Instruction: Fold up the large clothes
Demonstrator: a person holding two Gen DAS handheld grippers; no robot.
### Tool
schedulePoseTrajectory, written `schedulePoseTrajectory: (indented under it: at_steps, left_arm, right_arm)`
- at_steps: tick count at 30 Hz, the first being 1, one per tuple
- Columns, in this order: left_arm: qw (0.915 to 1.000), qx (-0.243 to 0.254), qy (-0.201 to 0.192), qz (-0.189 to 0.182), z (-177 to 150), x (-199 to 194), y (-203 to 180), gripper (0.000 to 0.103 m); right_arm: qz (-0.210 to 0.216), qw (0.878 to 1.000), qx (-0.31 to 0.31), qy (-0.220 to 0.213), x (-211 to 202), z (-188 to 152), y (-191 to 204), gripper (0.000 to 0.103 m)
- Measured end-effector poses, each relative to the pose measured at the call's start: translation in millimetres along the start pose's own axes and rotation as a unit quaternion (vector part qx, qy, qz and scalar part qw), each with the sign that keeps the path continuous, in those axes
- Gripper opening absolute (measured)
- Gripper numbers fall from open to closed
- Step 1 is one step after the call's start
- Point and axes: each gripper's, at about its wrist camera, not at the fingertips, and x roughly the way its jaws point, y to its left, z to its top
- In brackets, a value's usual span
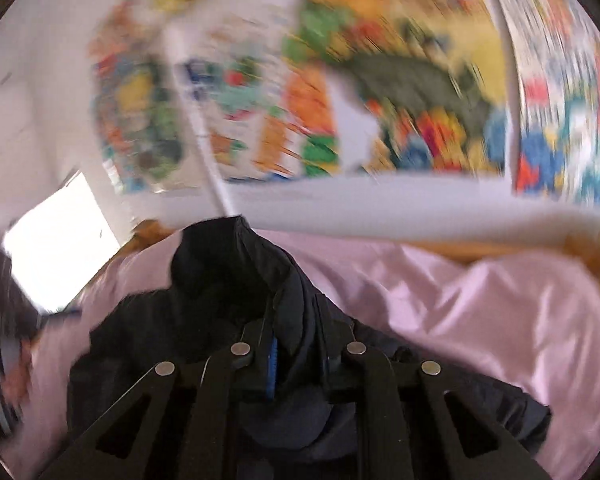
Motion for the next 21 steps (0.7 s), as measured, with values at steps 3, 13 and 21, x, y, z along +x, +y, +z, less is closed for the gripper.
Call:
schedulePoseTrajectory:
  at_steps: [3, 13, 21]
  left_arm:
    - [0.9998, -0.012, -0.017, 0.006, 8.7, -20.5, -1.0, 0.079]
    - [0.9987, -0.043, -0.027, 0.010, 27.8, -62.0, -11.3, 0.079]
    - [0.9994, 0.034, -0.008, -0.001, 37.0, -52.8, -74.5, 0.079]
  right_arm:
    - [0.011, 0.998, -0.059, -0.035, -40.2, -23.7, 33.8, 0.013]
    - [0.008, 0.964, -0.258, -0.064, -121.5, -115.5, 104.4, 0.012]
    - [-0.014, 0.939, -0.342, -0.019, -135.2, -173.2, 123.7, 0.011]
